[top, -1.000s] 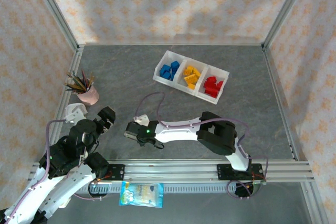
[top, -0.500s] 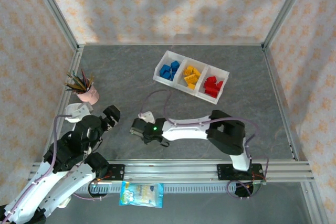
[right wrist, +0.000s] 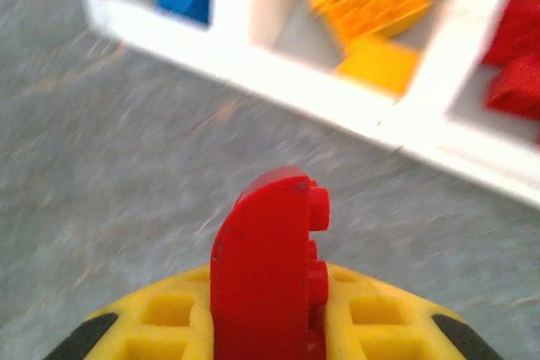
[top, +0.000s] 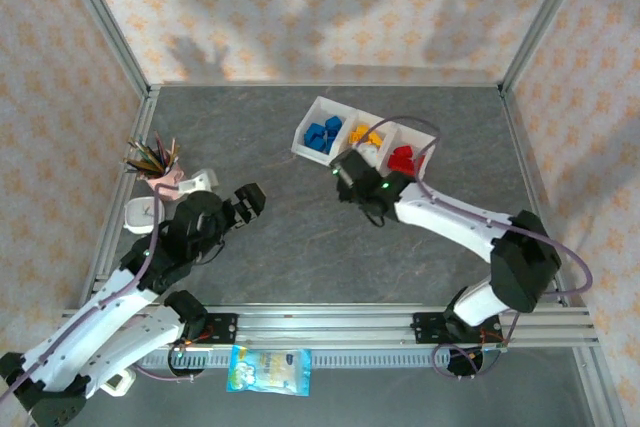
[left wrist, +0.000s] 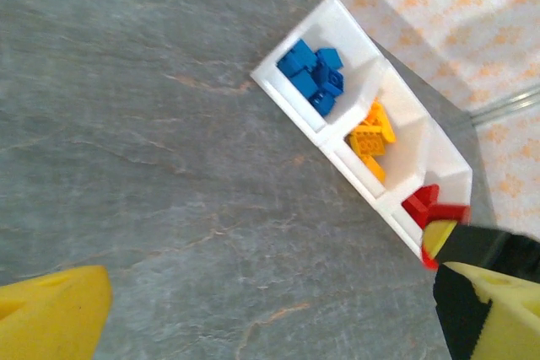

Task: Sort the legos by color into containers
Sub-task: Place the lego in the container, then reset both arms

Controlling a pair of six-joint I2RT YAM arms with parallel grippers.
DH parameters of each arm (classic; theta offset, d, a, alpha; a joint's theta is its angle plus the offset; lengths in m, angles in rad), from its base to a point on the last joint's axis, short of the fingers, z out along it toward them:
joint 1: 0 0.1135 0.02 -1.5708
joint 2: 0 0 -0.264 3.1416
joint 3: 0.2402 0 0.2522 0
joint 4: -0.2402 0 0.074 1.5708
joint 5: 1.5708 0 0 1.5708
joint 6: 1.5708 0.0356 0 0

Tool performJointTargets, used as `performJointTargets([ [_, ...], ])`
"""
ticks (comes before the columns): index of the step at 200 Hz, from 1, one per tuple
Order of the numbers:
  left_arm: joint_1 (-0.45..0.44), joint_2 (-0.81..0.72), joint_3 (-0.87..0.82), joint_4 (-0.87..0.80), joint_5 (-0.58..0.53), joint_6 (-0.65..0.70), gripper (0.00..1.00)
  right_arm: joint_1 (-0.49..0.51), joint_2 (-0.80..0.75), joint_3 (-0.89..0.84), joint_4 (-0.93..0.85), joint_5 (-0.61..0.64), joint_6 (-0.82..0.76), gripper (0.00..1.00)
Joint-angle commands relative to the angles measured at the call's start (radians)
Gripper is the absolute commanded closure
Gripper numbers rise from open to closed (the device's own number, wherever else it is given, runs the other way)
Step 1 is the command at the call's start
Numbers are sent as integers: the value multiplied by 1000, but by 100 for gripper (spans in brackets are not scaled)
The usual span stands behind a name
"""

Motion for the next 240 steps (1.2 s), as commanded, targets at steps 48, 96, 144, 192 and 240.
performJointTargets([
  [48,-13,244,20,382,128,82,1,-338,-35,-7,69,-34,-129,76],
  [96,-13,387,68,482,164,112,1,-465,130,65,124,-37,-152,76],
  [144,-13,428,97,486,165,145,1,-480,224,163,119,-11,-181,47],
  [192,-3,391,86,466,100,200,1,-486,122,101,165,-27,-185,24],
  [240,174,324,80,411,-92,374,1,-558,-89,-86,276,137,-140,0],
])
